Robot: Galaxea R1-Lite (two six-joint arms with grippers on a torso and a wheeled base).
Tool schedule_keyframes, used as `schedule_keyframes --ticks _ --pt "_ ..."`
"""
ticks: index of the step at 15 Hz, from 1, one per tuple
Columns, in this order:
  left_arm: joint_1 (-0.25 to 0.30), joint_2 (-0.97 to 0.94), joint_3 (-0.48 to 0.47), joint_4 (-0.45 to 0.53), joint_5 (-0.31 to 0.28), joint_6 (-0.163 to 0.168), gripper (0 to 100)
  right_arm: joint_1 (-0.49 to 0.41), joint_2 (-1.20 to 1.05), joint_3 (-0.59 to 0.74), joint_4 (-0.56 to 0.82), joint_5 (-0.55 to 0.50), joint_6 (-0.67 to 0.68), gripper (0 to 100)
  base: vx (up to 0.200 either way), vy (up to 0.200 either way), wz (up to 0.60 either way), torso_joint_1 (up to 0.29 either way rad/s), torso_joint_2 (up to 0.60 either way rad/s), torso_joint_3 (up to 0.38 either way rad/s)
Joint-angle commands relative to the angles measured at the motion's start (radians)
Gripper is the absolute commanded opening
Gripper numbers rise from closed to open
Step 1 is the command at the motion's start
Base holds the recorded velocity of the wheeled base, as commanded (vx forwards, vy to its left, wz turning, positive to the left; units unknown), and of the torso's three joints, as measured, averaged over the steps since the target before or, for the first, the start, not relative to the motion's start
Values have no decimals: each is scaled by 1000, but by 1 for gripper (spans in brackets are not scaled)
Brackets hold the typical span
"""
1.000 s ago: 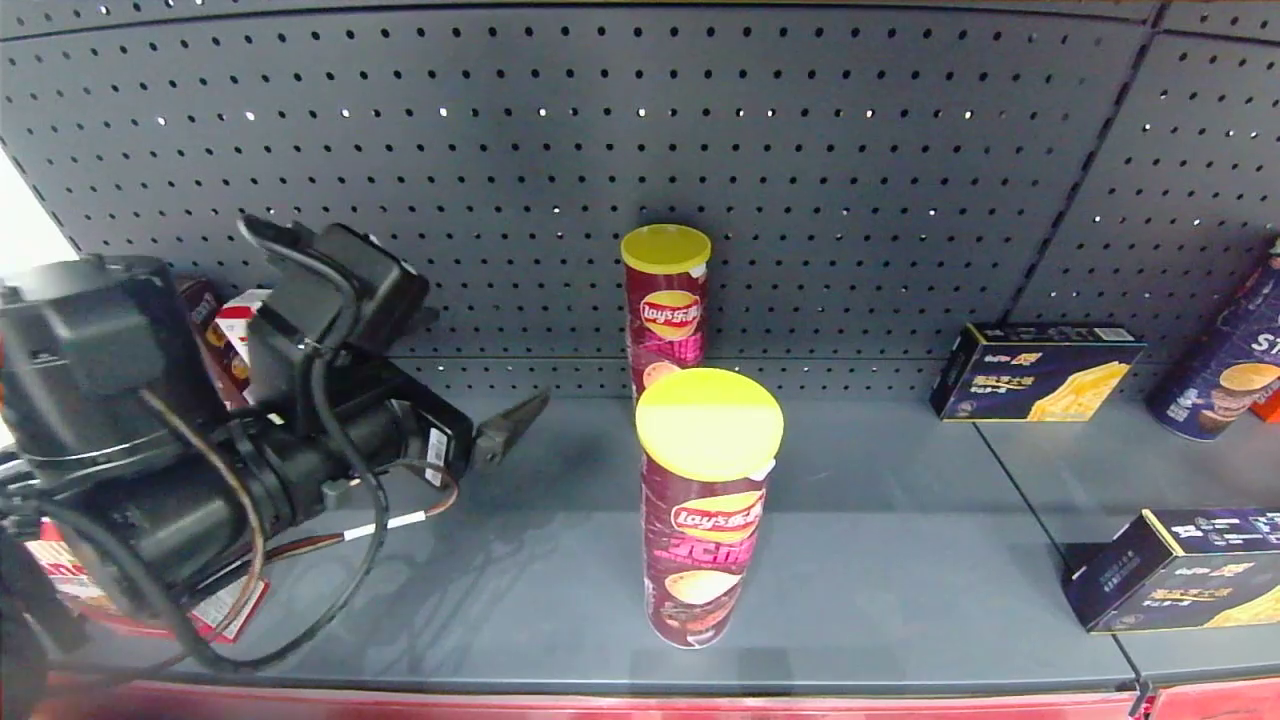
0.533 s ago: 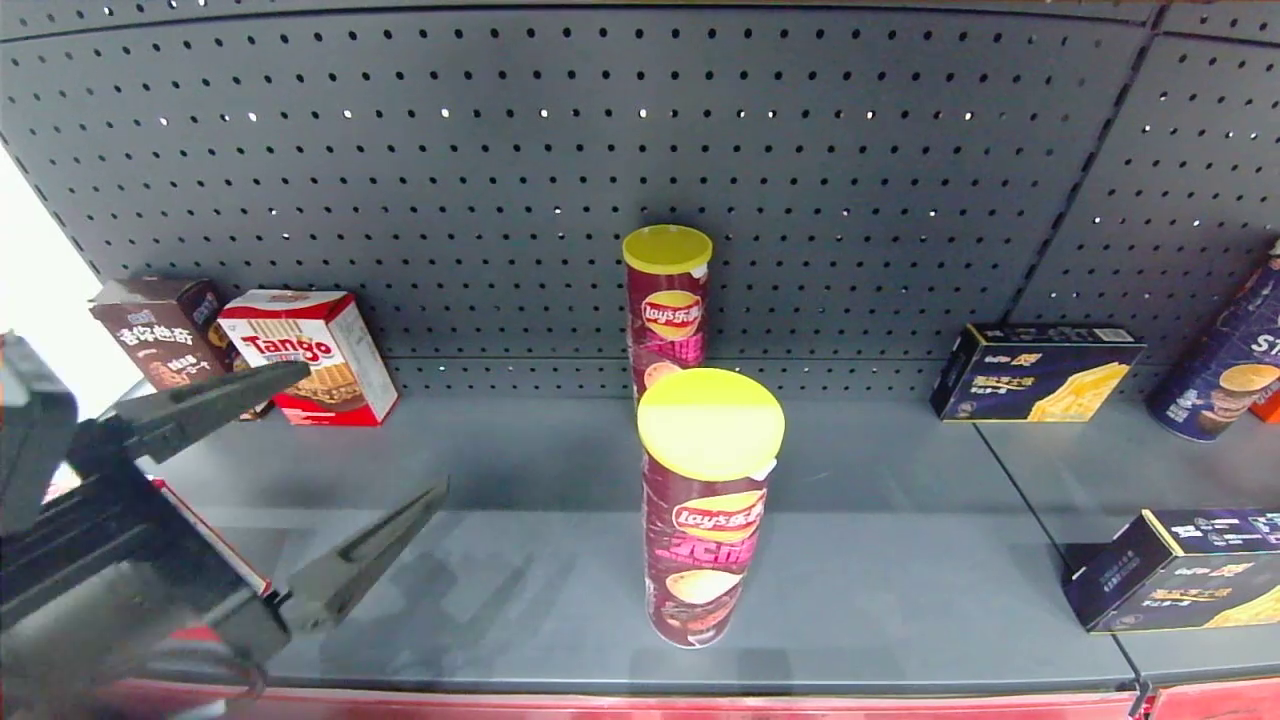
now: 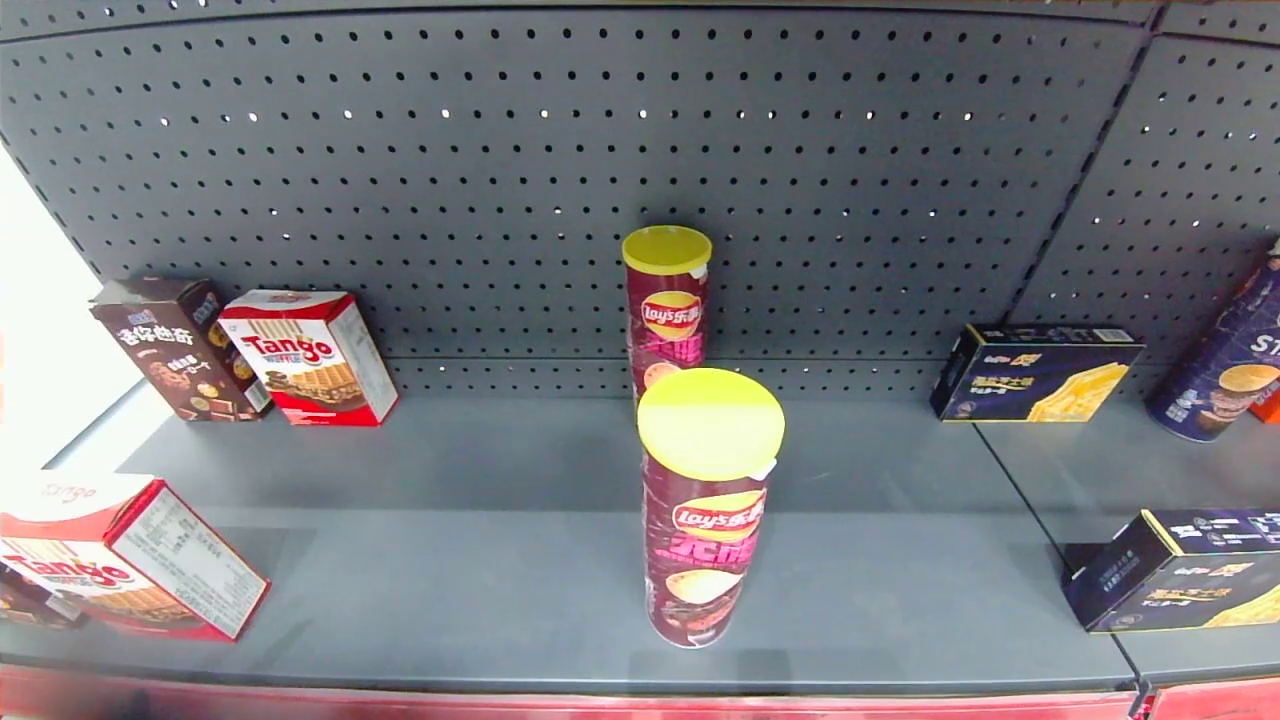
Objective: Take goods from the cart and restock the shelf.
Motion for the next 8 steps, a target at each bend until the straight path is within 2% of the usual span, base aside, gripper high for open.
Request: schedule_keyframes --ticks 1,2,3,4,5,6,7,8 --pt "186 -204 59 69 -2 -15 100 0 1 0 0 0 -1 100 0 0 0 0 0 0" --pt "247 -256 59 151 -4 -32 100 0 1 0 0 0 -1 100 0 0 0 0 0 0" --pt "318 -317 59 262 -7 -33 100 0 1 0 0 1 -1 100 0 0 0 0 0 0" --pt "324 -322 59 270 -7 -33 100 0 1 0 0 1 -1 100 0 0 0 0 0 0" --pt "445 -418 59 460 -22 -35 100 0 1 0 0 0 -1 100 0 0 0 0 0 0" --pt "439 -440 59 544 -54 -29 100 0 1 0 0 0 -1 100 0 0 0 0 0 0" --pt "427 -452 59 586 -108 -30 100 0 1 0 0 0 -1 100 0 0 0 0 0 0" --pt "427 -457 59 586 -148 -32 100 0 1 0 0 1 -1 100 0 0 0 0 0 0"
